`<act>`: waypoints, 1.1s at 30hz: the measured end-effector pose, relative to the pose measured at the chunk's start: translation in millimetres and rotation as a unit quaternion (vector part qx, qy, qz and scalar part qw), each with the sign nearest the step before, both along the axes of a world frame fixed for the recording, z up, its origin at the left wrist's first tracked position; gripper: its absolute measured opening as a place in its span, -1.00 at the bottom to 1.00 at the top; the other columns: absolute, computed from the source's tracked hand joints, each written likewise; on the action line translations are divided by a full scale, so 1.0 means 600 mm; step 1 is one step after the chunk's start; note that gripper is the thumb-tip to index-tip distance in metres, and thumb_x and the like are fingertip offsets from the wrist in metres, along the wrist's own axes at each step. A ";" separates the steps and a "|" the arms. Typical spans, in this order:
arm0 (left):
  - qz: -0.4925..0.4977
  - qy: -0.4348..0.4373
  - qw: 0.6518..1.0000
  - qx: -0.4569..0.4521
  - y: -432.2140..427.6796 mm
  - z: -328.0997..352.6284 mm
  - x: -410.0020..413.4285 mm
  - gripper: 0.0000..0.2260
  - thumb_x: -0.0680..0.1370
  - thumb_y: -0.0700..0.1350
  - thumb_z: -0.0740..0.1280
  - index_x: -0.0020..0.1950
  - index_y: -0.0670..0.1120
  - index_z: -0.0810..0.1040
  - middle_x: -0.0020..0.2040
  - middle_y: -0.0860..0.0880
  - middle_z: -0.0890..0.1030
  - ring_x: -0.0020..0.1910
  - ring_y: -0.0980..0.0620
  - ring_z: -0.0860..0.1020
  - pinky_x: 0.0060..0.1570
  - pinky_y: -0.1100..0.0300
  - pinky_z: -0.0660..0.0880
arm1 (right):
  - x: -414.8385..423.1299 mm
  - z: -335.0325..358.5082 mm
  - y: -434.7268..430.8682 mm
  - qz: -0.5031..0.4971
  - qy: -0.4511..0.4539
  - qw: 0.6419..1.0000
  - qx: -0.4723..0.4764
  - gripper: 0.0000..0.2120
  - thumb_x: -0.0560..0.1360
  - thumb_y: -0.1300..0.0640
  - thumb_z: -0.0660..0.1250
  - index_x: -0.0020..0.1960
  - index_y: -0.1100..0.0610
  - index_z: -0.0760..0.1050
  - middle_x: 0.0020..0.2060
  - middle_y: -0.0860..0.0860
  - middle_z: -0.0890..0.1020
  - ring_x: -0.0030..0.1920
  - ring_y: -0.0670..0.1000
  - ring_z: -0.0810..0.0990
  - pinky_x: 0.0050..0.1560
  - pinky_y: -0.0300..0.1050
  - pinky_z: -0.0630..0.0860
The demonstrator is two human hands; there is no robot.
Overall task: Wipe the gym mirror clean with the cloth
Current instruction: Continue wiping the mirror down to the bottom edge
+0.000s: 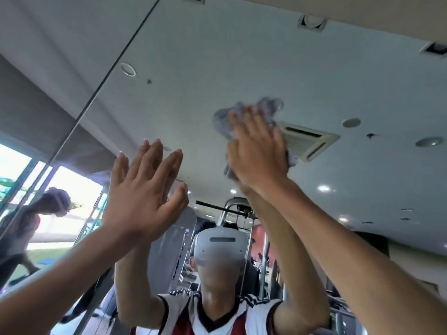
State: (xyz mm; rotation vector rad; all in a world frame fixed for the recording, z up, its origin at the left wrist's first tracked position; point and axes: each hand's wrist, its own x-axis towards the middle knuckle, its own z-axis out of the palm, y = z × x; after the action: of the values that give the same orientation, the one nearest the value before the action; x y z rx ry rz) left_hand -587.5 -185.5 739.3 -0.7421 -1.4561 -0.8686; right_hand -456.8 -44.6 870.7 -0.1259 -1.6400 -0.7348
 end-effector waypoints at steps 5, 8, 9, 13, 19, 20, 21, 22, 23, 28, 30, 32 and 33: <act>0.023 0.003 1.000 -0.015 -0.002 -0.002 -0.005 -0.38 0.59 0.29 -0.12 0.63 0.14 0.12 0.64 -0.06 0.06 0.63 0.01 -0.05 0.56 -0.10 -0.14 | 0.029 0.072 0.022 -0.009 -0.070 0.995 0.076 -0.37 0.54 -0.09 -0.16 0.59 -0.06 0.15 0.59 -0.06 0.16 0.58 -0.04 0.08 0.50 0.08 0.08; 0.029 0.001 0.999 -0.014 0.000 -0.003 -0.004 -0.38 0.58 0.31 -0.16 0.63 0.17 0.05 0.65 -0.02 0.00 0.63 0.05 -0.12 0.57 -0.07 -0.18 | -0.002 0.099 0.004 -0.004 0.090 0.994 -0.060 -0.40 0.55 -0.01 -0.10 0.58 0.00 0.21 0.58 0.01 0.21 0.58 0.00 0.10 0.49 0.08 0.09; 0.030 0.002 0.999 -0.014 0.000 -0.003 -0.005 -0.37 0.58 0.31 -0.17 0.63 0.17 0.04 0.66 -0.01 -0.02 0.63 0.06 -0.13 0.57 -0.07 -0.19 | -0.020 0.090 -0.014 0.000 0.123 0.989 -0.080 -0.38 0.53 -0.01 -0.11 0.57 0.03 0.24 0.57 0.04 0.23 0.58 0.03 0.12 0.49 0.10 0.08; 0.028 0.014 0.999 -0.015 -0.011 -0.003 -0.006 -0.31 0.57 0.30 -0.10 0.64 0.01 0.10 0.64 -0.01 0.05 0.63 0.07 -0.05 0.57 -0.03 -0.09 | -0.087 0.018 -0.082 0.011 -0.007 0.998 0.054 -0.38 0.54 -0.02 -0.10 0.58 0.04 0.21 0.57 0.04 0.23 0.57 0.02 0.14 0.50 0.10 0.04; 0.087 0.034 0.993 -0.078 -0.088 -0.057 -0.070 -0.28 0.61 0.32 -0.18 0.64 -0.10 0.03 0.64 -0.05 0.03 0.63 0.07 -0.01 0.54 0.00 0.03 | -0.047 0.074 -0.075 -0.039 -0.193 0.968 0.155 -0.45 0.62 -0.02 -0.08 0.61 -0.08 0.06 0.61 -0.08 0.03 0.59 -0.09 -0.02 0.53 0.03 -0.08; 0.091 0.028 0.992 -0.079 -0.097 -0.067 -0.080 -0.28 0.61 0.32 -0.19 0.64 -0.09 0.02 0.65 -0.04 0.00 0.63 0.08 -0.04 0.55 -0.03 0.02 | -0.048 0.098 -0.073 -0.025 -0.160 0.979 0.122 -0.45 0.61 -0.01 -0.07 0.61 -0.07 0.09 0.61 -0.07 0.06 0.59 -0.08 -0.01 0.53 0.03 -0.06; 0.093 0.025 0.992 -0.081 -0.102 -0.073 -0.088 -0.29 0.61 0.32 -0.20 0.64 -0.09 0.01 0.65 -0.03 -0.01 0.63 0.09 -0.06 0.55 -0.02 0.00 | -0.054 0.117 -0.073 -0.001 -0.113 0.991 0.077 -0.46 0.63 0.01 -0.03 0.61 -0.05 0.12 0.61 -0.05 0.09 0.59 -0.07 0.01 0.52 0.03 -0.04; 0.091 0.026 0.992 -0.080 -0.104 -0.076 -0.093 -0.29 0.62 0.32 -0.20 0.65 -0.09 0.01 0.65 -0.02 -0.02 0.63 0.09 -0.07 0.55 0.00 -0.02 | -0.066 0.124 -0.077 0.018 -0.056 0.998 0.036 -0.48 0.64 0.03 0.00 0.60 -0.02 0.15 0.60 -0.04 0.13 0.59 -0.05 0.03 0.51 0.04 -0.02; 0.089 0.030 0.993 -0.076 -0.104 -0.077 -0.096 -0.29 0.62 0.32 -0.20 0.65 -0.09 0.01 0.65 -0.01 -0.02 0.63 0.09 -0.08 0.55 0.02 -0.04 | -0.084 0.120 -0.086 0.028 0.003 1.000 0.005 -0.49 0.64 0.04 0.03 0.59 0.01 0.19 0.59 -0.01 0.17 0.58 -0.02 0.06 0.51 0.06 -0.01; 0.064 0.020 0.997 -0.046 -0.101 -0.080 -0.097 -0.29 0.61 0.32 -0.17 0.63 -0.09 -0.01 0.65 -0.04 -0.01 0.63 0.09 -0.07 0.56 -0.04 -0.03 | -0.166 0.009 -0.172 0.054 -0.032 0.997 0.054 -0.45 0.63 0.01 0.06 0.60 0.03 0.13 0.59 0.01 0.17 0.58 0.01 0.06 0.52 0.09 -0.03; 0.068 0.000 0.997 -0.033 -0.099 -0.086 -0.097 -0.27 0.60 0.33 -0.17 0.64 -0.11 -0.01 0.65 -0.04 -0.03 0.63 0.10 -0.09 0.58 -0.04 -0.08 | -0.166 -0.010 -0.180 0.026 -0.138 0.981 0.133 -0.47 0.64 0.00 0.04 0.60 -0.04 0.13 0.60 -0.03 0.13 0.58 -0.03 0.06 0.53 0.06 -0.03; 0.074 -0.017 0.997 -0.016 -0.095 -0.092 -0.096 -0.27 0.60 0.31 -0.16 0.64 -0.13 -0.01 0.65 -0.05 -0.04 0.63 0.09 -0.11 0.58 -0.02 -0.11 | -0.150 0.024 -0.170 0.018 -0.186 0.969 0.161 -0.48 0.64 0.01 0.04 0.59 -0.10 0.13 0.60 -0.07 0.10 0.59 -0.07 0.03 0.51 0.03 -0.02; 0.075 -0.025 0.997 -0.009 -0.093 -0.094 -0.098 -0.27 0.59 0.30 -0.14 0.64 -0.13 -0.01 0.65 -0.05 -0.04 0.63 0.09 -0.11 0.58 -0.02 -0.11 | -0.146 0.047 -0.167 0.019 -0.180 0.971 0.155 -0.49 0.64 0.02 0.05 0.59 -0.11 0.15 0.60 -0.09 0.10 0.58 -0.08 0.04 0.50 0.02 -0.01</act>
State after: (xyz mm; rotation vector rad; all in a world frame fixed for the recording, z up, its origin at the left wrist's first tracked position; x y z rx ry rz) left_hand -646.2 -241.5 682.8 -0.6190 -1.5447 -0.7642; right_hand -544.7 -144.5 898.9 0.2785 -1.8365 -1.0184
